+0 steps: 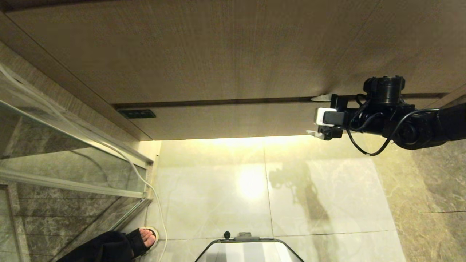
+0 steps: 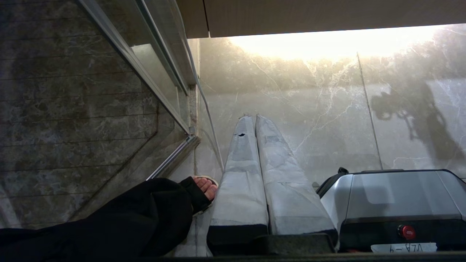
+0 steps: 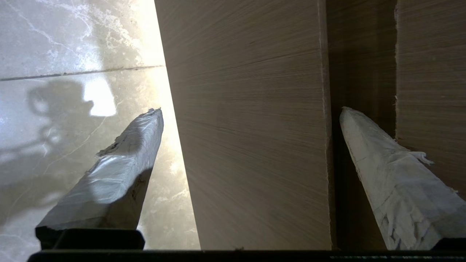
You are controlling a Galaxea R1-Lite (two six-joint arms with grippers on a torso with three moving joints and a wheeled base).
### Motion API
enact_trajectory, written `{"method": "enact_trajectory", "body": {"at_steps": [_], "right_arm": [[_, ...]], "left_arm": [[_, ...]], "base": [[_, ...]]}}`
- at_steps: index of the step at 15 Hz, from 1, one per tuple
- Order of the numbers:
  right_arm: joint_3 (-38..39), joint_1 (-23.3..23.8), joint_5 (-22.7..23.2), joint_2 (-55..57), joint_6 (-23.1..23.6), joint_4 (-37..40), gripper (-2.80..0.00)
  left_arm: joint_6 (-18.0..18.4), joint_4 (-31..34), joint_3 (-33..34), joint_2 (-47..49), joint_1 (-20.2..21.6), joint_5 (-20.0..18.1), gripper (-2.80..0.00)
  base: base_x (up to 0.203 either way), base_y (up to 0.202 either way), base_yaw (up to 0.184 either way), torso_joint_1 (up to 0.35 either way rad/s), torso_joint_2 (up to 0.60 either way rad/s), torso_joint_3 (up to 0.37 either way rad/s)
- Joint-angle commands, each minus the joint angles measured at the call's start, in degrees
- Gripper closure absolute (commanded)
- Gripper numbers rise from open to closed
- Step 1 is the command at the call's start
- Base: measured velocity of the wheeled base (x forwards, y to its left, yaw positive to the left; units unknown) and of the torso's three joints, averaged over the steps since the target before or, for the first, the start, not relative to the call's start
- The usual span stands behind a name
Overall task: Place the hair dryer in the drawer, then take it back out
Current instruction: Pull open the drawer
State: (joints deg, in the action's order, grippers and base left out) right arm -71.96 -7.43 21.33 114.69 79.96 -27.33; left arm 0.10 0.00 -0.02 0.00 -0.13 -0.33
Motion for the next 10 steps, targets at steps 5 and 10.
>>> {"method": "enact_trajectory", "body": {"at_steps": [5, 10], "right_arm": [[-0.7, 0.3, -8.2, 0.9, -2.1, 10.0, -2.8], [-0.5, 0.2, -12.1, -0.3, -6.2, 15.5, -2.8]], "left_arm": [[0.0, 0.0, 0.0, 0.0, 0.0, 0.0, 0.0], [0.0, 0.0, 0.0, 0.0, 0.0, 0.0, 0.0]], "base": [[0.0, 0.0, 0.0, 0.0, 0.0, 0.0], [0.0, 0.0, 0.0, 0.0, 0.0, 0.0]]}}
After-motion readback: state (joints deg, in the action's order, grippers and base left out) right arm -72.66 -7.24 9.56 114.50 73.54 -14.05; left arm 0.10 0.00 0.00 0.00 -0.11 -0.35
